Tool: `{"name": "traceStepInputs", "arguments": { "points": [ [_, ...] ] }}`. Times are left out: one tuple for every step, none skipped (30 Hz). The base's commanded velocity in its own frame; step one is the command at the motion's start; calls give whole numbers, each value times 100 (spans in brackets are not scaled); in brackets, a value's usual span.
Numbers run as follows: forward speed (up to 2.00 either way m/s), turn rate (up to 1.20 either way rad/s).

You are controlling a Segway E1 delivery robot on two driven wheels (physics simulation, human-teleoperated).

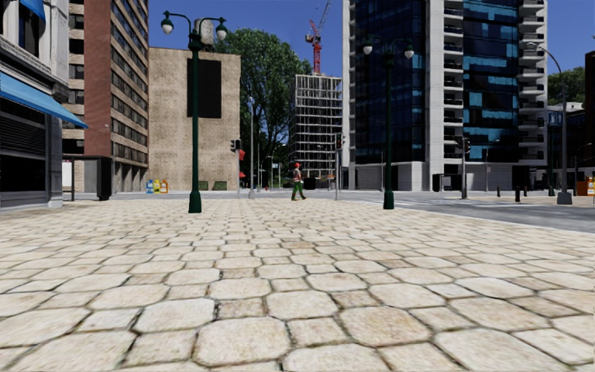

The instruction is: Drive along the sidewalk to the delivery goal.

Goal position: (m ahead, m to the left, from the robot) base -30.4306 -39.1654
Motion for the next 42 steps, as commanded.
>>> {"name": "traceStepInputs", "arguments": {
  "points": [
    [200, 0],
    [200, 0],
    [200, 0],
    [200, 0],
    [200, 0],
    [200, 0],
    [200, 0],
    [200, 0],
    [200, 0],
    [200, 0],
    [200, 0],
    [200, 0],
    [200, 0],
    [200, 0],
    [200, 0],
    [200, 0],
    [200, 0],
    [200, 0],
    [200, 0],
    [200, 0],
    [200, 0],
    [200, 0],
    [200, 0],
    [200, 0],
    [200, 0],
    [200, 0],
    [200, 0],
    [200, 0],
    [200, 0],
    [200, 0],
    [200, 0],
    [200, 0],
    [200, 0],
    [200, 0],
    [200, 0],
    [200, 0],
    [200, 0],
    [200, 0],
    [200, 0],
    [200, 0],
    [200, 0],
    [200, 0]
  ]
}}
